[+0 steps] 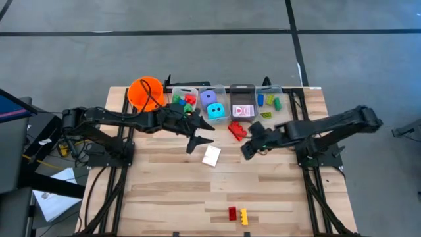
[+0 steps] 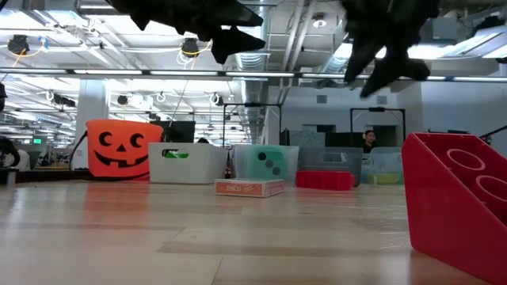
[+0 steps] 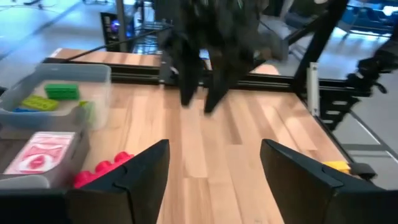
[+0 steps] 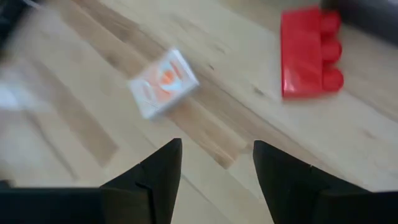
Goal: Pick & Place Toys
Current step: Put the 3 stud red game piece into the white bin
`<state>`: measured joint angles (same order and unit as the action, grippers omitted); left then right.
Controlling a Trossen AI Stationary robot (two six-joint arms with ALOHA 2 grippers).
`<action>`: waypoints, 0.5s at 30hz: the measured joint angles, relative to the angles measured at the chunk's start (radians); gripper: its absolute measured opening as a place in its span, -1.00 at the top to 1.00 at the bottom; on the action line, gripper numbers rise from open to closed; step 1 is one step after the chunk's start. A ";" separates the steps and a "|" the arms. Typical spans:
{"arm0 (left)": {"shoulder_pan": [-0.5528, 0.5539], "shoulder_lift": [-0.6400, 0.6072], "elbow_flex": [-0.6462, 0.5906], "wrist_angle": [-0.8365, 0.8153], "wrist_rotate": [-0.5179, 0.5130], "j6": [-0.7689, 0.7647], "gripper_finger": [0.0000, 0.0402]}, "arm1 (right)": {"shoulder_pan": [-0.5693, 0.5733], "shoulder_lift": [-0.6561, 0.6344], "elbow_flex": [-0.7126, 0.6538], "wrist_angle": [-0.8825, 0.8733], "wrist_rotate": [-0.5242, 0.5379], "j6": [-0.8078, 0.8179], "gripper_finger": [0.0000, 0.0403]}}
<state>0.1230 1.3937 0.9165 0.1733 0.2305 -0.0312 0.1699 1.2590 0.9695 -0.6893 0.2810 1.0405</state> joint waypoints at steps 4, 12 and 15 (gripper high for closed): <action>0.000 0.000 0.000 0.001 -0.021 -0.001 -0.26 | -0.013 0.139 0.000 0.005 -0.046 0.050 0.02; 0.000 0.000 0.000 -0.001 -0.021 -0.087 -0.26 | -0.040 0.287 0.000 0.038 -0.073 0.056 -0.22; -0.002 0.000 0.000 -0.001 -0.021 -0.088 -0.27 | -0.060 0.284 0.000 0.043 -0.073 0.050 -0.36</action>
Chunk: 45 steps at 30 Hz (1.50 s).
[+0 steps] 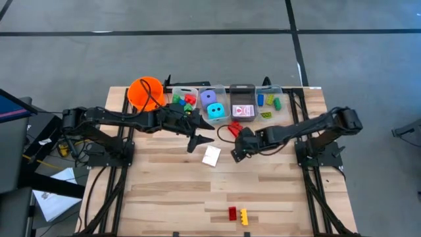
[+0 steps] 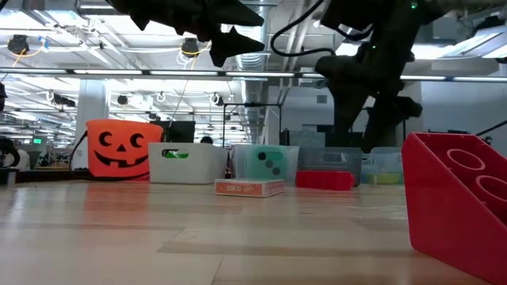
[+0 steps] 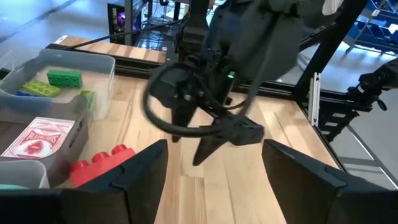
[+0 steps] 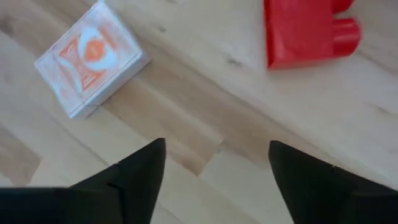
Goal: Pick & Place Toys
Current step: Put the 3 stud red game piece into the white bin
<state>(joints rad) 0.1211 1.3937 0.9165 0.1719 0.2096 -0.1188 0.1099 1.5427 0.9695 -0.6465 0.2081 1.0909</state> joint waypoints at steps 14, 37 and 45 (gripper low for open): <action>0.000 0.000 0.000 -0.005 0.000 -0.079 -0.25 | -0.186 0.033 0.000 0.000 -0.053 -0.217 -0.95; -0.026 0.000 0.000 -0.023 0.000 -0.107 -0.21 | -0.381 0.034 0.000 0.071 -0.130 -0.466 -0.95; -0.025 0.000 0.000 -0.023 0.001 -0.154 -0.20 | -0.435 0.047 0.001 0.086 -0.262 -0.490 -0.95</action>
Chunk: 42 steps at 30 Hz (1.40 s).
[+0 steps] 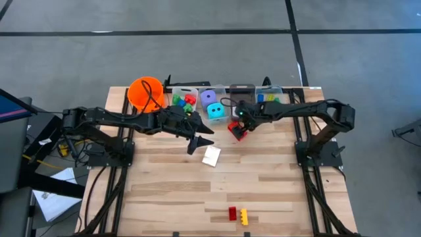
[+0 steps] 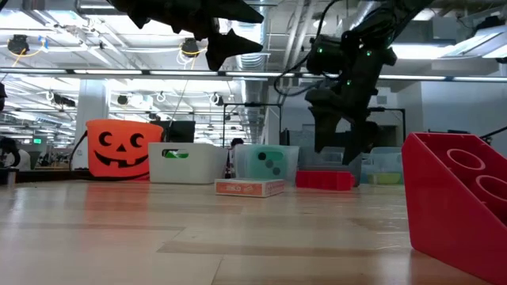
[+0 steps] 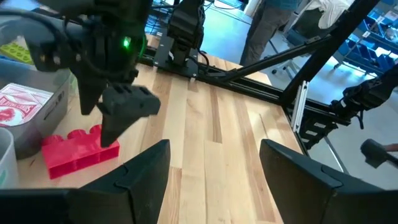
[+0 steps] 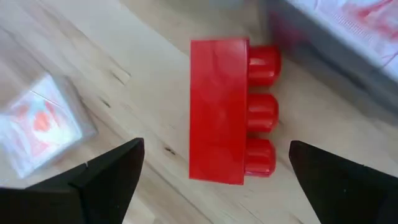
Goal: Pick & Place Toys
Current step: Put the 3 stud red game piece into the white bin
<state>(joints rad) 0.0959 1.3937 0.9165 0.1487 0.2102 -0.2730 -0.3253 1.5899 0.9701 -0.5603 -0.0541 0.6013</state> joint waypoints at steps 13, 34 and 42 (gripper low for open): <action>0.000 0.000 0.000 -0.002 0.000 -0.006 -0.19 | 0.005 0.148 -0.001 -0.028 0.022 0.017 -0.95; 0.000 0.000 0.000 -0.003 0.000 -0.005 -0.19 | 0.047 0.148 0.001 -0.026 -0.002 0.055 -0.25; 0.001 0.000 0.000 -0.003 0.000 -0.005 -0.18 | 0.074 0.146 0.089 -0.148 0.003 -0.010 0.06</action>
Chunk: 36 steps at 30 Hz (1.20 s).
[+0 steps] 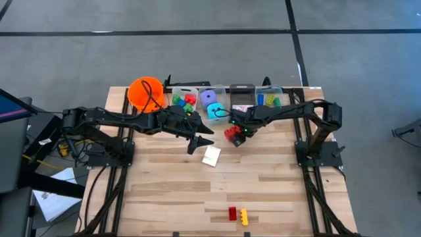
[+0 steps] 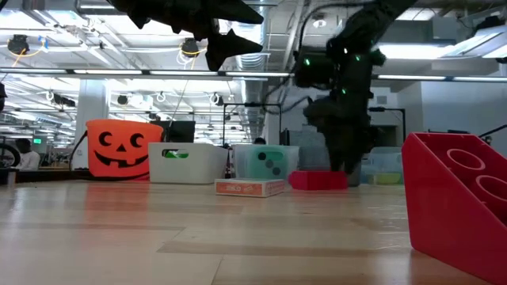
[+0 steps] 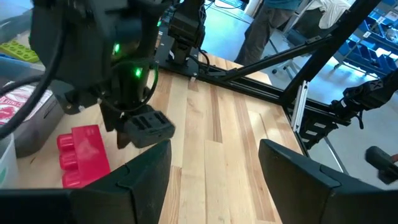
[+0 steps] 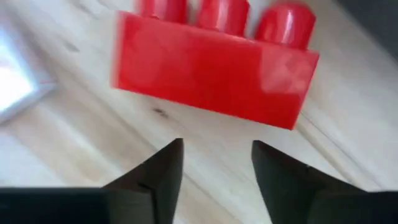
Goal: Pick & Place Toys
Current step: Put the 3 stud red game piece into the white bin
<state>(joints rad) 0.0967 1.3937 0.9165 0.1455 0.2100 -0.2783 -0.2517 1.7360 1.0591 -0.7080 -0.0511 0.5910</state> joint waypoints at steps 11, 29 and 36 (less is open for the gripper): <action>0.000 0.000 0.000 0.000 0.000 0.000 -0.17 | 0.044 -0.006 0.240 -0.063 0.000 -0.232 0.46; -0.002 0.001 0.000 -0.010 0.004 -0.105 -0.17 | 0.077 0.099 0.277 -0.112 0.044 -0.843 -0.47; -0.017 0.002 -0.001 -0.044 0.002 -0.127 -0.17 | 0.070 0.174 0.280 -0.112 0.111 -0.940 -0.67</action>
<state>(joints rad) 0.0800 1.3957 0.9157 0.1017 0.2124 -0.4053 -0.1822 1.9099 1.3388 -0.8197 0.0597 -0.3495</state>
